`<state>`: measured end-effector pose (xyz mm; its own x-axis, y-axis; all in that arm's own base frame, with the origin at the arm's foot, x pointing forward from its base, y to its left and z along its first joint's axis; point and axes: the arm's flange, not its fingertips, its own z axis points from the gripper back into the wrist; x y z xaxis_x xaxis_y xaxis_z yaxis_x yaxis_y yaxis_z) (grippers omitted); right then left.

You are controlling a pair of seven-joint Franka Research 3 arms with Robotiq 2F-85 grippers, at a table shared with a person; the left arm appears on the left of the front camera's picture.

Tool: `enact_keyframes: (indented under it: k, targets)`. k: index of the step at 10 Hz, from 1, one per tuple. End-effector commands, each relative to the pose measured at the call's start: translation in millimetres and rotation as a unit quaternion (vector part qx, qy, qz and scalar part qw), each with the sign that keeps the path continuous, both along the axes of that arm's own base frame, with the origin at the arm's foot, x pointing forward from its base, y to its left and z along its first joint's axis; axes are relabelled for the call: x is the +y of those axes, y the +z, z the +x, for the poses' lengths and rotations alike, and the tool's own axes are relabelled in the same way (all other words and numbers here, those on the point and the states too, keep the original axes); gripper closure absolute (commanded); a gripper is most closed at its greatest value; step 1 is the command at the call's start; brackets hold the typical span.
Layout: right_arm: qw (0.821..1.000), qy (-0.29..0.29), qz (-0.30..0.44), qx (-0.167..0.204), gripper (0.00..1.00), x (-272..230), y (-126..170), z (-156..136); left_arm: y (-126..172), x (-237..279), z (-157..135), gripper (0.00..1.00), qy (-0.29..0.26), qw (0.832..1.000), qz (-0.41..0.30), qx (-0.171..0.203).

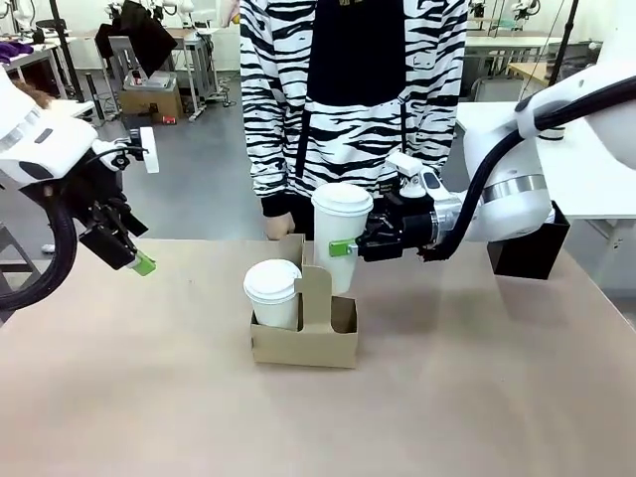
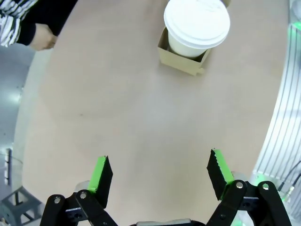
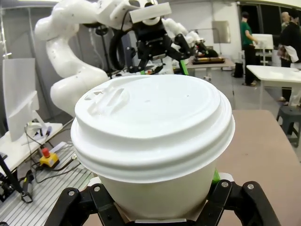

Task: Pour a drink into a cup and package it in a carrier.
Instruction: Insert the held 600 ml Paper Cup into the Cup Carrier.

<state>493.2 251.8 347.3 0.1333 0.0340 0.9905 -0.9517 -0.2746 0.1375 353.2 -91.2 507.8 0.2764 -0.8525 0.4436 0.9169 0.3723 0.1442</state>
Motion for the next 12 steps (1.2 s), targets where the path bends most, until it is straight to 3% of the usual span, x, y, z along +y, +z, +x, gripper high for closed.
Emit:
enact_keyframes:
  k: [1,9,12]
  targets:
    - [0.999,0.031,0.011,-0.009,0.2,-4.5,-2.0,-5.8,3.7,-1.9,0.4,0.0,0.002,1.0,0.004,0.001]
    - [0.996,0.087,-0.014,0.034,0.2,17.7,-41.5,-5.5,3.7,-1.9,0.4,0.0,0.002,1.0,0.004,0.001]
    - [0.993,0.117,-0.025,0.011,0.2,22.9,-63.4,0.2,3.7,-1.9,0.4,0.0,0.002,1.0,0.004,0.001]
